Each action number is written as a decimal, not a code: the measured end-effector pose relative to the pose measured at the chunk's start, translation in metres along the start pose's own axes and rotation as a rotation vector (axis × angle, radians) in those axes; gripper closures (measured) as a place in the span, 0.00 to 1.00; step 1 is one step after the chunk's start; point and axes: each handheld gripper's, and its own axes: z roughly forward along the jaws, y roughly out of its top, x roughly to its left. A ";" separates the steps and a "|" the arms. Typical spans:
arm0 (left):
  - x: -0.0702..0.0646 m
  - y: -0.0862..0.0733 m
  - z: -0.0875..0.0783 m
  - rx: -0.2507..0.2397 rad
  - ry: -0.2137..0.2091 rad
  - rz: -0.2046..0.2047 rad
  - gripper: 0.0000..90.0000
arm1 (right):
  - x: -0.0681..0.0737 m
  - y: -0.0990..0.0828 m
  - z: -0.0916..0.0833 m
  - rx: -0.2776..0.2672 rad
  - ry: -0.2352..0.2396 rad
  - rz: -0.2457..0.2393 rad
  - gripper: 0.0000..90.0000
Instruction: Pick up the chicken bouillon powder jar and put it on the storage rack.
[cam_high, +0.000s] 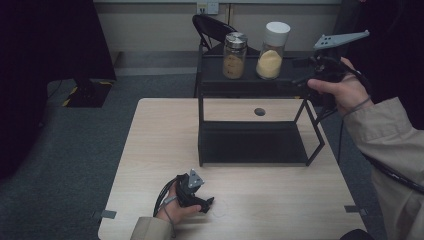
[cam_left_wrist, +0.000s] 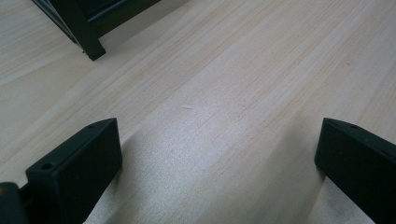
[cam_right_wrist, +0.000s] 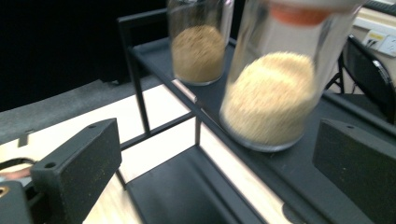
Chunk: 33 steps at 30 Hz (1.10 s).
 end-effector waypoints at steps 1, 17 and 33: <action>0.000 0.000 0.000 0.000 0.000 0.000 0.00 | 0.000 -0.003 0.000 -0.003 0.006 0.005 0.00; 0.000 0.000 0.000 -0.001 0.000 0.000 0.00 | 0.007 -0.055 0.010 -0.011 0.064 0.023 0.00; 0.000 0.000 0.000 0.000 0.000 0.001 0.00 | 0.012 -0.126 0.032 -0.036 0.116 0.058 0.00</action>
